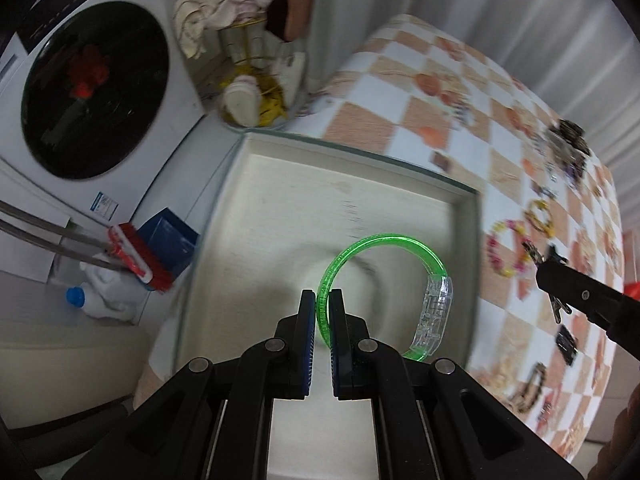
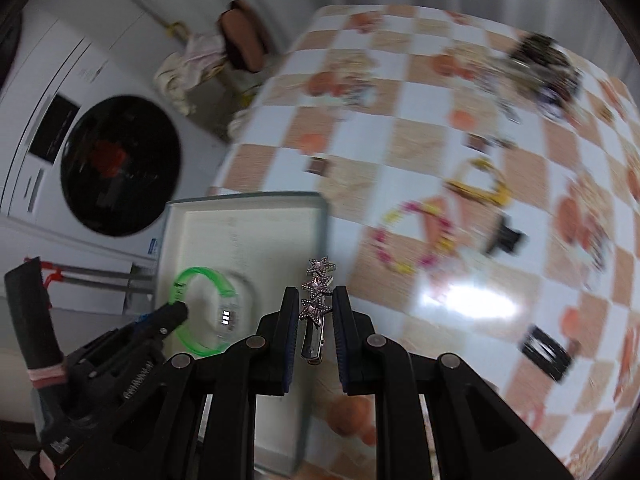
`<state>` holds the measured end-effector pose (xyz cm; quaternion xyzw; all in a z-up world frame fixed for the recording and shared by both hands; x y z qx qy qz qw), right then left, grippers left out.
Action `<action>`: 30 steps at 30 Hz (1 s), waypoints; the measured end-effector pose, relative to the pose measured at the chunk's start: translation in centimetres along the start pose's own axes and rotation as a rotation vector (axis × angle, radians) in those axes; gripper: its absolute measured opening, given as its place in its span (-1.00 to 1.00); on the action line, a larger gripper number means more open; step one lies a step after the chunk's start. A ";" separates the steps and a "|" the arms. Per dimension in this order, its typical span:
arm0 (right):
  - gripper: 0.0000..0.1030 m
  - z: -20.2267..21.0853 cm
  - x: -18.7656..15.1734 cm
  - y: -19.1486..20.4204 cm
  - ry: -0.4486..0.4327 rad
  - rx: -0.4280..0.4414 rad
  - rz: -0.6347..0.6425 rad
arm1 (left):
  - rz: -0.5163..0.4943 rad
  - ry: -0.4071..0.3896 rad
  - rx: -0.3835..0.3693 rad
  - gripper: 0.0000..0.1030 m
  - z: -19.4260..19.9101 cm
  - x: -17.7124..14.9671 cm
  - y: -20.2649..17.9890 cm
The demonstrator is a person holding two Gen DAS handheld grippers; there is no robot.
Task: Organize jewelry
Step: 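Carry the green bangle in the left tool to the tray while the right tool carries the star clip there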
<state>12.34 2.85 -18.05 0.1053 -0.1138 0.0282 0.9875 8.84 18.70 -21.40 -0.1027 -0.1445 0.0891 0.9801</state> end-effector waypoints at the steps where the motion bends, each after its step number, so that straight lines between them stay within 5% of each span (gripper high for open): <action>1: -0.65 -0.5 0.3 0.8 0.001 0.004 0.012 | 0.005 0.000 0.006 -0.78 -0.3 0.2 0.5; 17: -0.65 -8.4 2.2 4.1 0.048 -0.011 0.066 | -0.022 -0.004 0.093 -0.78 -5.1 2.0 2.2; 30: -0.54 -9.8 1.0 3.7 0.112 0.007 0.040 | -0.059 0.006 0.151 -0.77 -5.1 1.9 2.0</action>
Point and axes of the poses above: each gripper's, at about its wrist camera, not at the fingertips, and z roughly against the way its jaws point, y to its left, x to its top, the point moved 10 cm from there along -z, roughly the way its jaws point, and after that the axes turned 9 degrees about -x, right-handed, at the moved point
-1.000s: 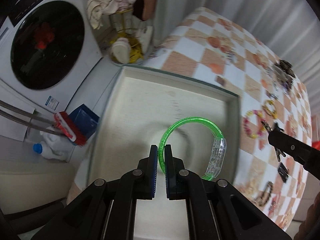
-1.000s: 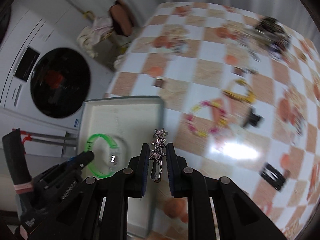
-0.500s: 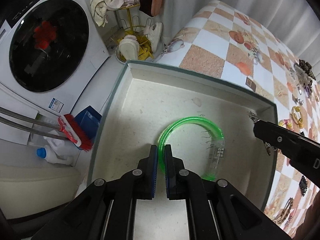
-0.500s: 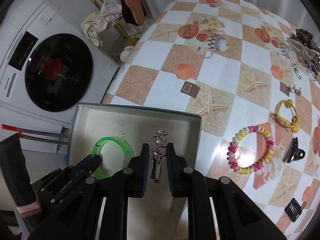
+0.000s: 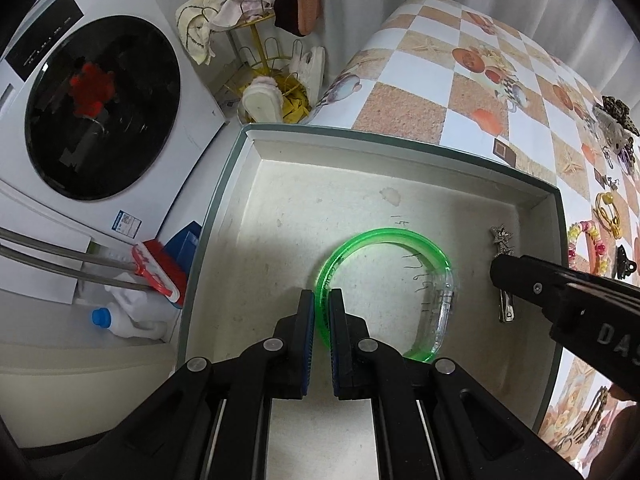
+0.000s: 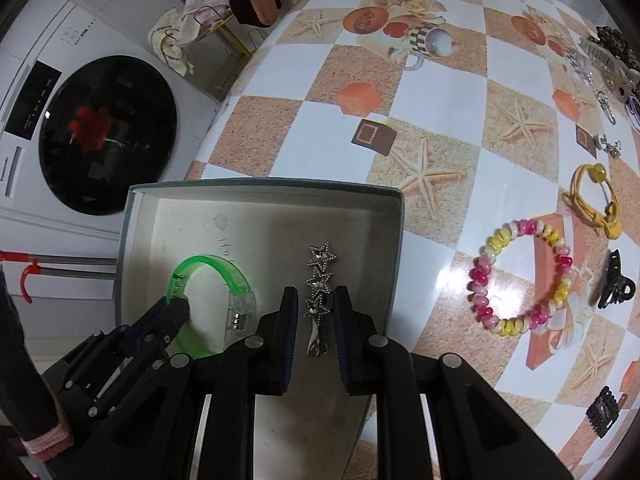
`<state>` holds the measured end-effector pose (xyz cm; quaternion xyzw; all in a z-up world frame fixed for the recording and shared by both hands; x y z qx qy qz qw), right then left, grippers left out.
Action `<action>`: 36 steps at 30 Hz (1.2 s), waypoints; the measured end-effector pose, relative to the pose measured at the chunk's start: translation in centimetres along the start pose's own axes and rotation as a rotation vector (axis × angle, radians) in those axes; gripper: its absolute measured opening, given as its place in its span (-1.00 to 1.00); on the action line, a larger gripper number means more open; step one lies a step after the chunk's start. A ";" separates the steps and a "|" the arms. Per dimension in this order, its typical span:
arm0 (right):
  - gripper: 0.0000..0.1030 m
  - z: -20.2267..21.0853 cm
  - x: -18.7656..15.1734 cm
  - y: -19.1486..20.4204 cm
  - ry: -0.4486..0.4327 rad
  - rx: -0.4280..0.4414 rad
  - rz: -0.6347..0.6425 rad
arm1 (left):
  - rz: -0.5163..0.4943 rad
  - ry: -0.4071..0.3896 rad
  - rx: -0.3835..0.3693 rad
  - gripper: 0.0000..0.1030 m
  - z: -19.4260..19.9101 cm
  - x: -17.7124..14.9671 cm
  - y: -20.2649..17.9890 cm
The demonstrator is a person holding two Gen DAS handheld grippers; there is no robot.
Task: Organize jewelry
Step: 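Open the left tool to drop the bangle in the tray while the right tool releases the star clip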
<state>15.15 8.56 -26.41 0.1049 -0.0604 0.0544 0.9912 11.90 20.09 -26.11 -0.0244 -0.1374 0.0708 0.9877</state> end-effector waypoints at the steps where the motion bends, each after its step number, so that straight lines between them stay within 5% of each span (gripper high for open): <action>1: -0.39 0.2 0.1 0.0 -0.005 0.004 -0.001 | 0.003 0.002 0.000 -0.77 0.0 0.0 0.0; 5: -0.13 1.7 0.7 0.3 -0.040 0.012 -0.011 | 0.009 0.001 -0.007 -0.77 0.5 0.1 0.0; 16: -0.06 6.3 -0.2 -1.4 -0.088 0.006 -0.064 | 0.002 -0.001 -0.030 -0.76 1.8 -0.3 -0.4; 25: 0.09 8.0 -4.3 -7.8 -0.062 -0.043 -0.165 | -0.008 0.024 -0.037 -0.76 2.2 -1.1 -1.4; 26: 0.12 8.1 -4.8 -8.5 -0.057 -0.048 -0.179 | -0.010 0.027 -0.039 -0.67 2.3 -1.2 -1.6; 27: 0.12 8.1 -5.2 -9.2 -0.051 -0.051 -0.193 | -0.011 0.030 -0.040 0.26 2.4 -1.3 -1.8; 28: 0.12 8.1 -5.6 -9.7 -0.046 -0.053 -0.204 | -0.006 0.031 -0.034 0.90 2.5 -1.4 -1.8; 36: 0.26 9.5 -8.3 -14.1 -0.039 -0.064 -0.280 | -0.062 -0.011 -0.008 1.00 4.5 -1.0 -3.2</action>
Point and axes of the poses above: each gripper's, at about its wrist camera, not at the fingertips, and z roughly against the way its jaws point, y to its left, x to its top, the point moved 10 cm from there along -z, roughly the way its jaws point, and after that the axes turned 9 degrees about -x, right-handed, at the moved point
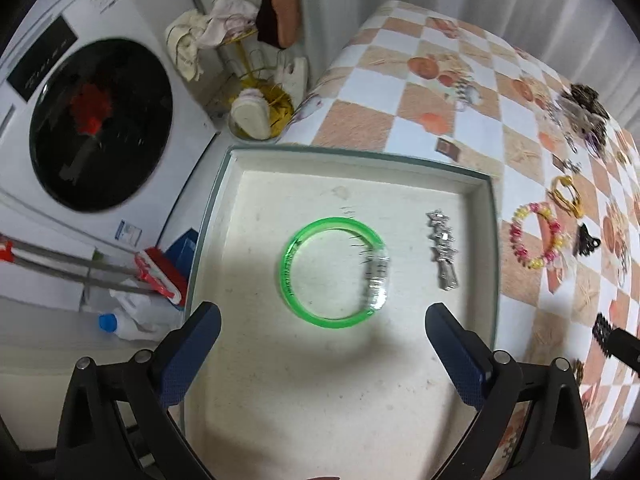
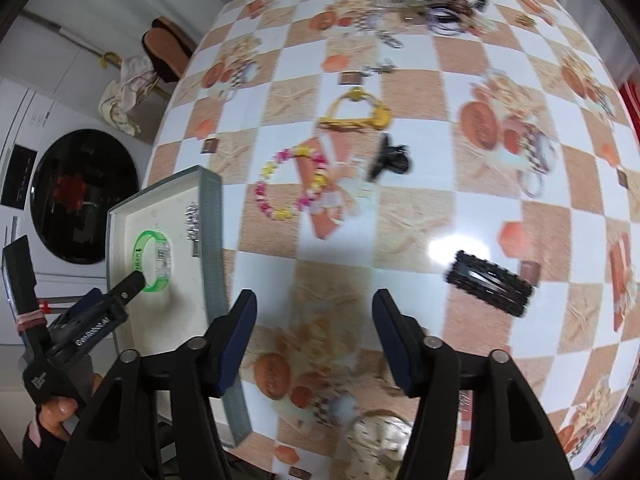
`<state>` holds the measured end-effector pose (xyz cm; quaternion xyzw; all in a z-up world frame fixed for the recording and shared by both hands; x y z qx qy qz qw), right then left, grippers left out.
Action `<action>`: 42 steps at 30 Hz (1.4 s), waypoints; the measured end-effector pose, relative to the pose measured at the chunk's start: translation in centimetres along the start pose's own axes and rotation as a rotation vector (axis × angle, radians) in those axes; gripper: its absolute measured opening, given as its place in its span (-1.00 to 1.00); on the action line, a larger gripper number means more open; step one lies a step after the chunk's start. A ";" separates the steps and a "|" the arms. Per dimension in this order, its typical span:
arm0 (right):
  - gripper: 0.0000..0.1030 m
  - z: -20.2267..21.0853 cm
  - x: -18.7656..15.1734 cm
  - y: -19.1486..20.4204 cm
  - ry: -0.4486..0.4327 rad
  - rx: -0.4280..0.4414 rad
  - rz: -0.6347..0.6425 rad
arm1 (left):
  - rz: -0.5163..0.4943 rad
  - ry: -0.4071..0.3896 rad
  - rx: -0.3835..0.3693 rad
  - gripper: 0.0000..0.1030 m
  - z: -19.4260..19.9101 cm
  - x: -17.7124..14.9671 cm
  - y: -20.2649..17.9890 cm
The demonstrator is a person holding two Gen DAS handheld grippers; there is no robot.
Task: Organize jewelry
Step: 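Open the left tool to drop the bangle in the tray while the right tool releases the star clip, then grasp the black beaded hair clip with the right tool while the left tool grasps the beige bunny-ear clip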
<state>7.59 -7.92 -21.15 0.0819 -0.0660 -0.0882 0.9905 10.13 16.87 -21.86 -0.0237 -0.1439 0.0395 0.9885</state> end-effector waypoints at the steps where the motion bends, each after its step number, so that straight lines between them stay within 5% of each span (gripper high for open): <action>1: 0.26 0.2 -0.1 -0.6 -0.001 -0.005 -0.009 | -0.012 -0.003 -0.002 1.00 0.3 0.1 -0.4; 7: 0.53 1.4 -1.0 -5.5 -0.002 -0.035 -0.086 | -0.079 0.003 -0.010 1.00 1.8 -0.6 -3.6; 26: 0.54 1.7 -6.6 -15.4 0.069 -0.116 -0.206 | -0.348 0.118 -0.147 1.00 1.4 -6.6 -15.8; 42: 0.53 -0.3 -5.1 -15.6 0.057 -0.177 0.021 | -0.562 0.203 -0.172 1.00 -1.2 -11.3 -19.7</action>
Point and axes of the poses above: each gripper's, at about its wrist camera, not at the fingertips, and z roughly against the way its jaws point, y to its left, x to its top, the point moved 10 cm from there along -z, roughly the way its jaws point, and after that the axes turned 9 degrees about -x, right-handed, at the moved point
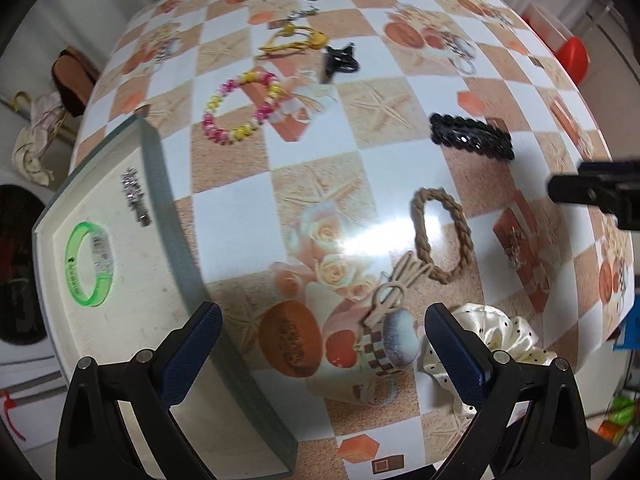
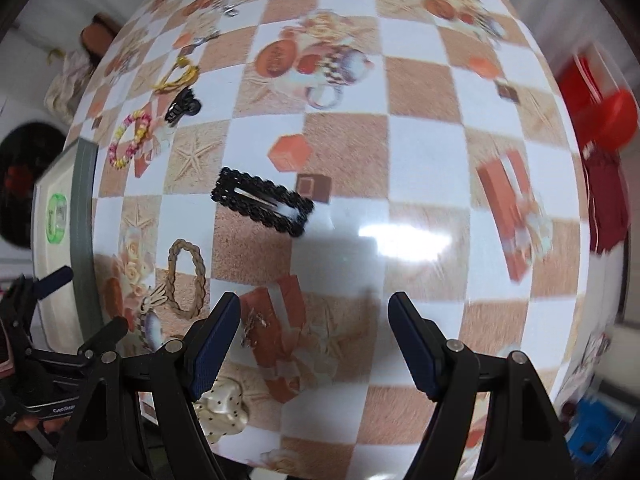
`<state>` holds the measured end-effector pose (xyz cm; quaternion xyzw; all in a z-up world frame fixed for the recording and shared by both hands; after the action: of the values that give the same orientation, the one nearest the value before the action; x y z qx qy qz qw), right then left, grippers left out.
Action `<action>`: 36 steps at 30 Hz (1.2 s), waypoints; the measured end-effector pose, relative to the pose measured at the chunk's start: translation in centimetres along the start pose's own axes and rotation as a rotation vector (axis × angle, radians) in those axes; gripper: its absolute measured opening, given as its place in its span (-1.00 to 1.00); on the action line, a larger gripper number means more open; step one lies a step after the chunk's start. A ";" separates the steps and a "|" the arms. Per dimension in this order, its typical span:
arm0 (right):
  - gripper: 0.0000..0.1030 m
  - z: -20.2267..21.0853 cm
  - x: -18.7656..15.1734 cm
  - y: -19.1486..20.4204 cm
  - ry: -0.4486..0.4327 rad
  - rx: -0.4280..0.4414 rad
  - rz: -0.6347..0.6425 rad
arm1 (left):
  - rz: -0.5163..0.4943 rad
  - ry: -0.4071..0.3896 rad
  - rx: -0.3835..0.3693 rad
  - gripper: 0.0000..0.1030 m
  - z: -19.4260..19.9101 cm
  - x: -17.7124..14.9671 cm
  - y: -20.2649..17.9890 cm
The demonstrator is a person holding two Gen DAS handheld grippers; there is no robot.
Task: Organize jewelry
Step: 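Grasp the black beaded hair clip with the right tool while the left tool grasps the beige bunny-ear clip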
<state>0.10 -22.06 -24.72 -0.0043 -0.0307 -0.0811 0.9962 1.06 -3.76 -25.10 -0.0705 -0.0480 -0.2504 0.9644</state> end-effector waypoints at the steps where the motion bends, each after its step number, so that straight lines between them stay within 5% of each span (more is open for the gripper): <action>1: 0.53 -0.1 0.3 0.2 -0.005 -0.005 0.024 | -0.009 0.002 -0.003 1.00 -0.2 0.0 -0.2; 10: 0.53 -1.5 2.7 1.9 -0.037 -0.044 0.200 | -0.071 0.057 -0.020 0.80 -2.5 0.1 -1.4; 12: 0.53 -1.9 3.2 2.2 -0.040 -0.050 0.231 | -0.075 0.070 -0.023 0.55 -2.9 0.1 -1.5; 25: 0.54 -4.5 6.5 5.0 -0.060 -0.100 0.393 | -0.075 0.075 -0.048 0.51 -4.2 0.0 -2.0; 30: 0.44 -4.5 6.8 5.1 -0.066 -0.103 0.404 | -0.084 0.068 -0.059 0.16 -3.9 0.0 -3.5; 36: -0.02 -3.8 6.0 5.7 -0.067 -0.106 0.400 | -0.078 0.060 -0.063 -0.42 -3.5 0.9 -4.9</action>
<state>7.20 -17.51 -28.21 -0.0655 -0.0578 0.1170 0.9893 -0.36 -9.01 -27.92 -0.0914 -0.0141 -0.2912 0.9522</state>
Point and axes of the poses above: each gripper's, at about its wrist camera, not at the fingertips, and z roughly against the way its jaws point, y to its left, x to its top, the point moved 10 cm from there along -z, roughly the way its jaws point, and after that the axes turned 9 degrees about -x, right-handed, at the moved point
